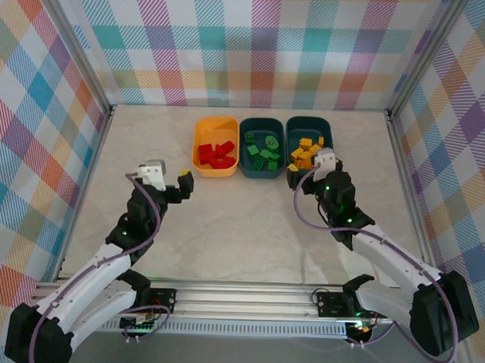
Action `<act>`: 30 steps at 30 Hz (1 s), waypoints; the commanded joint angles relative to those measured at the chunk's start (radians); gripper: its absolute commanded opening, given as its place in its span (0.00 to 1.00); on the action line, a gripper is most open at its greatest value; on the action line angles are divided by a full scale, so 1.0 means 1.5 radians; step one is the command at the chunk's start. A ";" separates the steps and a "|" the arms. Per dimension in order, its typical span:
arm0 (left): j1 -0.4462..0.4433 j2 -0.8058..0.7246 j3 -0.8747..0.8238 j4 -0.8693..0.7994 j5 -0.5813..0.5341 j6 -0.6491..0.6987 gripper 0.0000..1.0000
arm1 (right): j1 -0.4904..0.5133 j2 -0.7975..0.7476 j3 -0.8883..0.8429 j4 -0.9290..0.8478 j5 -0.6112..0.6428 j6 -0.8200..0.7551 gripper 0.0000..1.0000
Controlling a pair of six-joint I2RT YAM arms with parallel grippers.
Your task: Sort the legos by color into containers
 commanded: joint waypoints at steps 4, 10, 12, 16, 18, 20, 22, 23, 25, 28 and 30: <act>0.086 0.130 -0.123 0.266 -0.097 0.054 1.00 | -0.068 0.080 -0.057 0.153 -0.051 -0.102 1.00; 0.132 0.367 -0.076 0.350 -0.041 0.060 1.00 | -0.102 0.131 -0.063 0.171 -0.037 -0.187 1.00; 0.142 0.393 -0.030 0.288 -0.015 0.063 1.00 | -0.113 0.156 -0.064 0.174 -0.029 -0.198 1.00; 0.150 0.489 -0.014 0.367 -0.019 0.079 1.00 | -0.137 0.185 -0.052 0.185 -0.035 -0.178 1.00; 0.177 0.482 -0.004 0.324 0.017 0.049 1.00 | -0.152 0.181 -0.060 0.211 -0.036 -0.155 1.00; 0.202 0.512 0.004 0.343 0.070 0.047 1.00 | -0.167 0.166 -0.074 0.219 -0.051 -0.112 1.00; 0.208 0.520 -0.013 0.375 0.063 0.036 1.00 | -0.170 0.160 -0.081 0.210 -0.069 -0.110 1.00; 0.208 0.525 -0.021 0.393 0.062 0.037 1.00 | -0.170 0.172 -0.086 0.218 -0.062 -0.105 1.00; 0.209 0.523 -0.019 0.389 0.063 0.037 1.00 | -0.182 0.217 -0.112 0.285 -0.055 -0.086 1.00; 0.208 0.520 -0.017 0.379 0.064 0.035 1.00 | -0.217 0.271 -0.154 0.415 -0.027 -0.023 1.00; 0.208 0.522 -0.017 0.381 0.064 0.036 1.00 | -0.261 0.283 -0.142 0.385 -0.073 0.023 1.00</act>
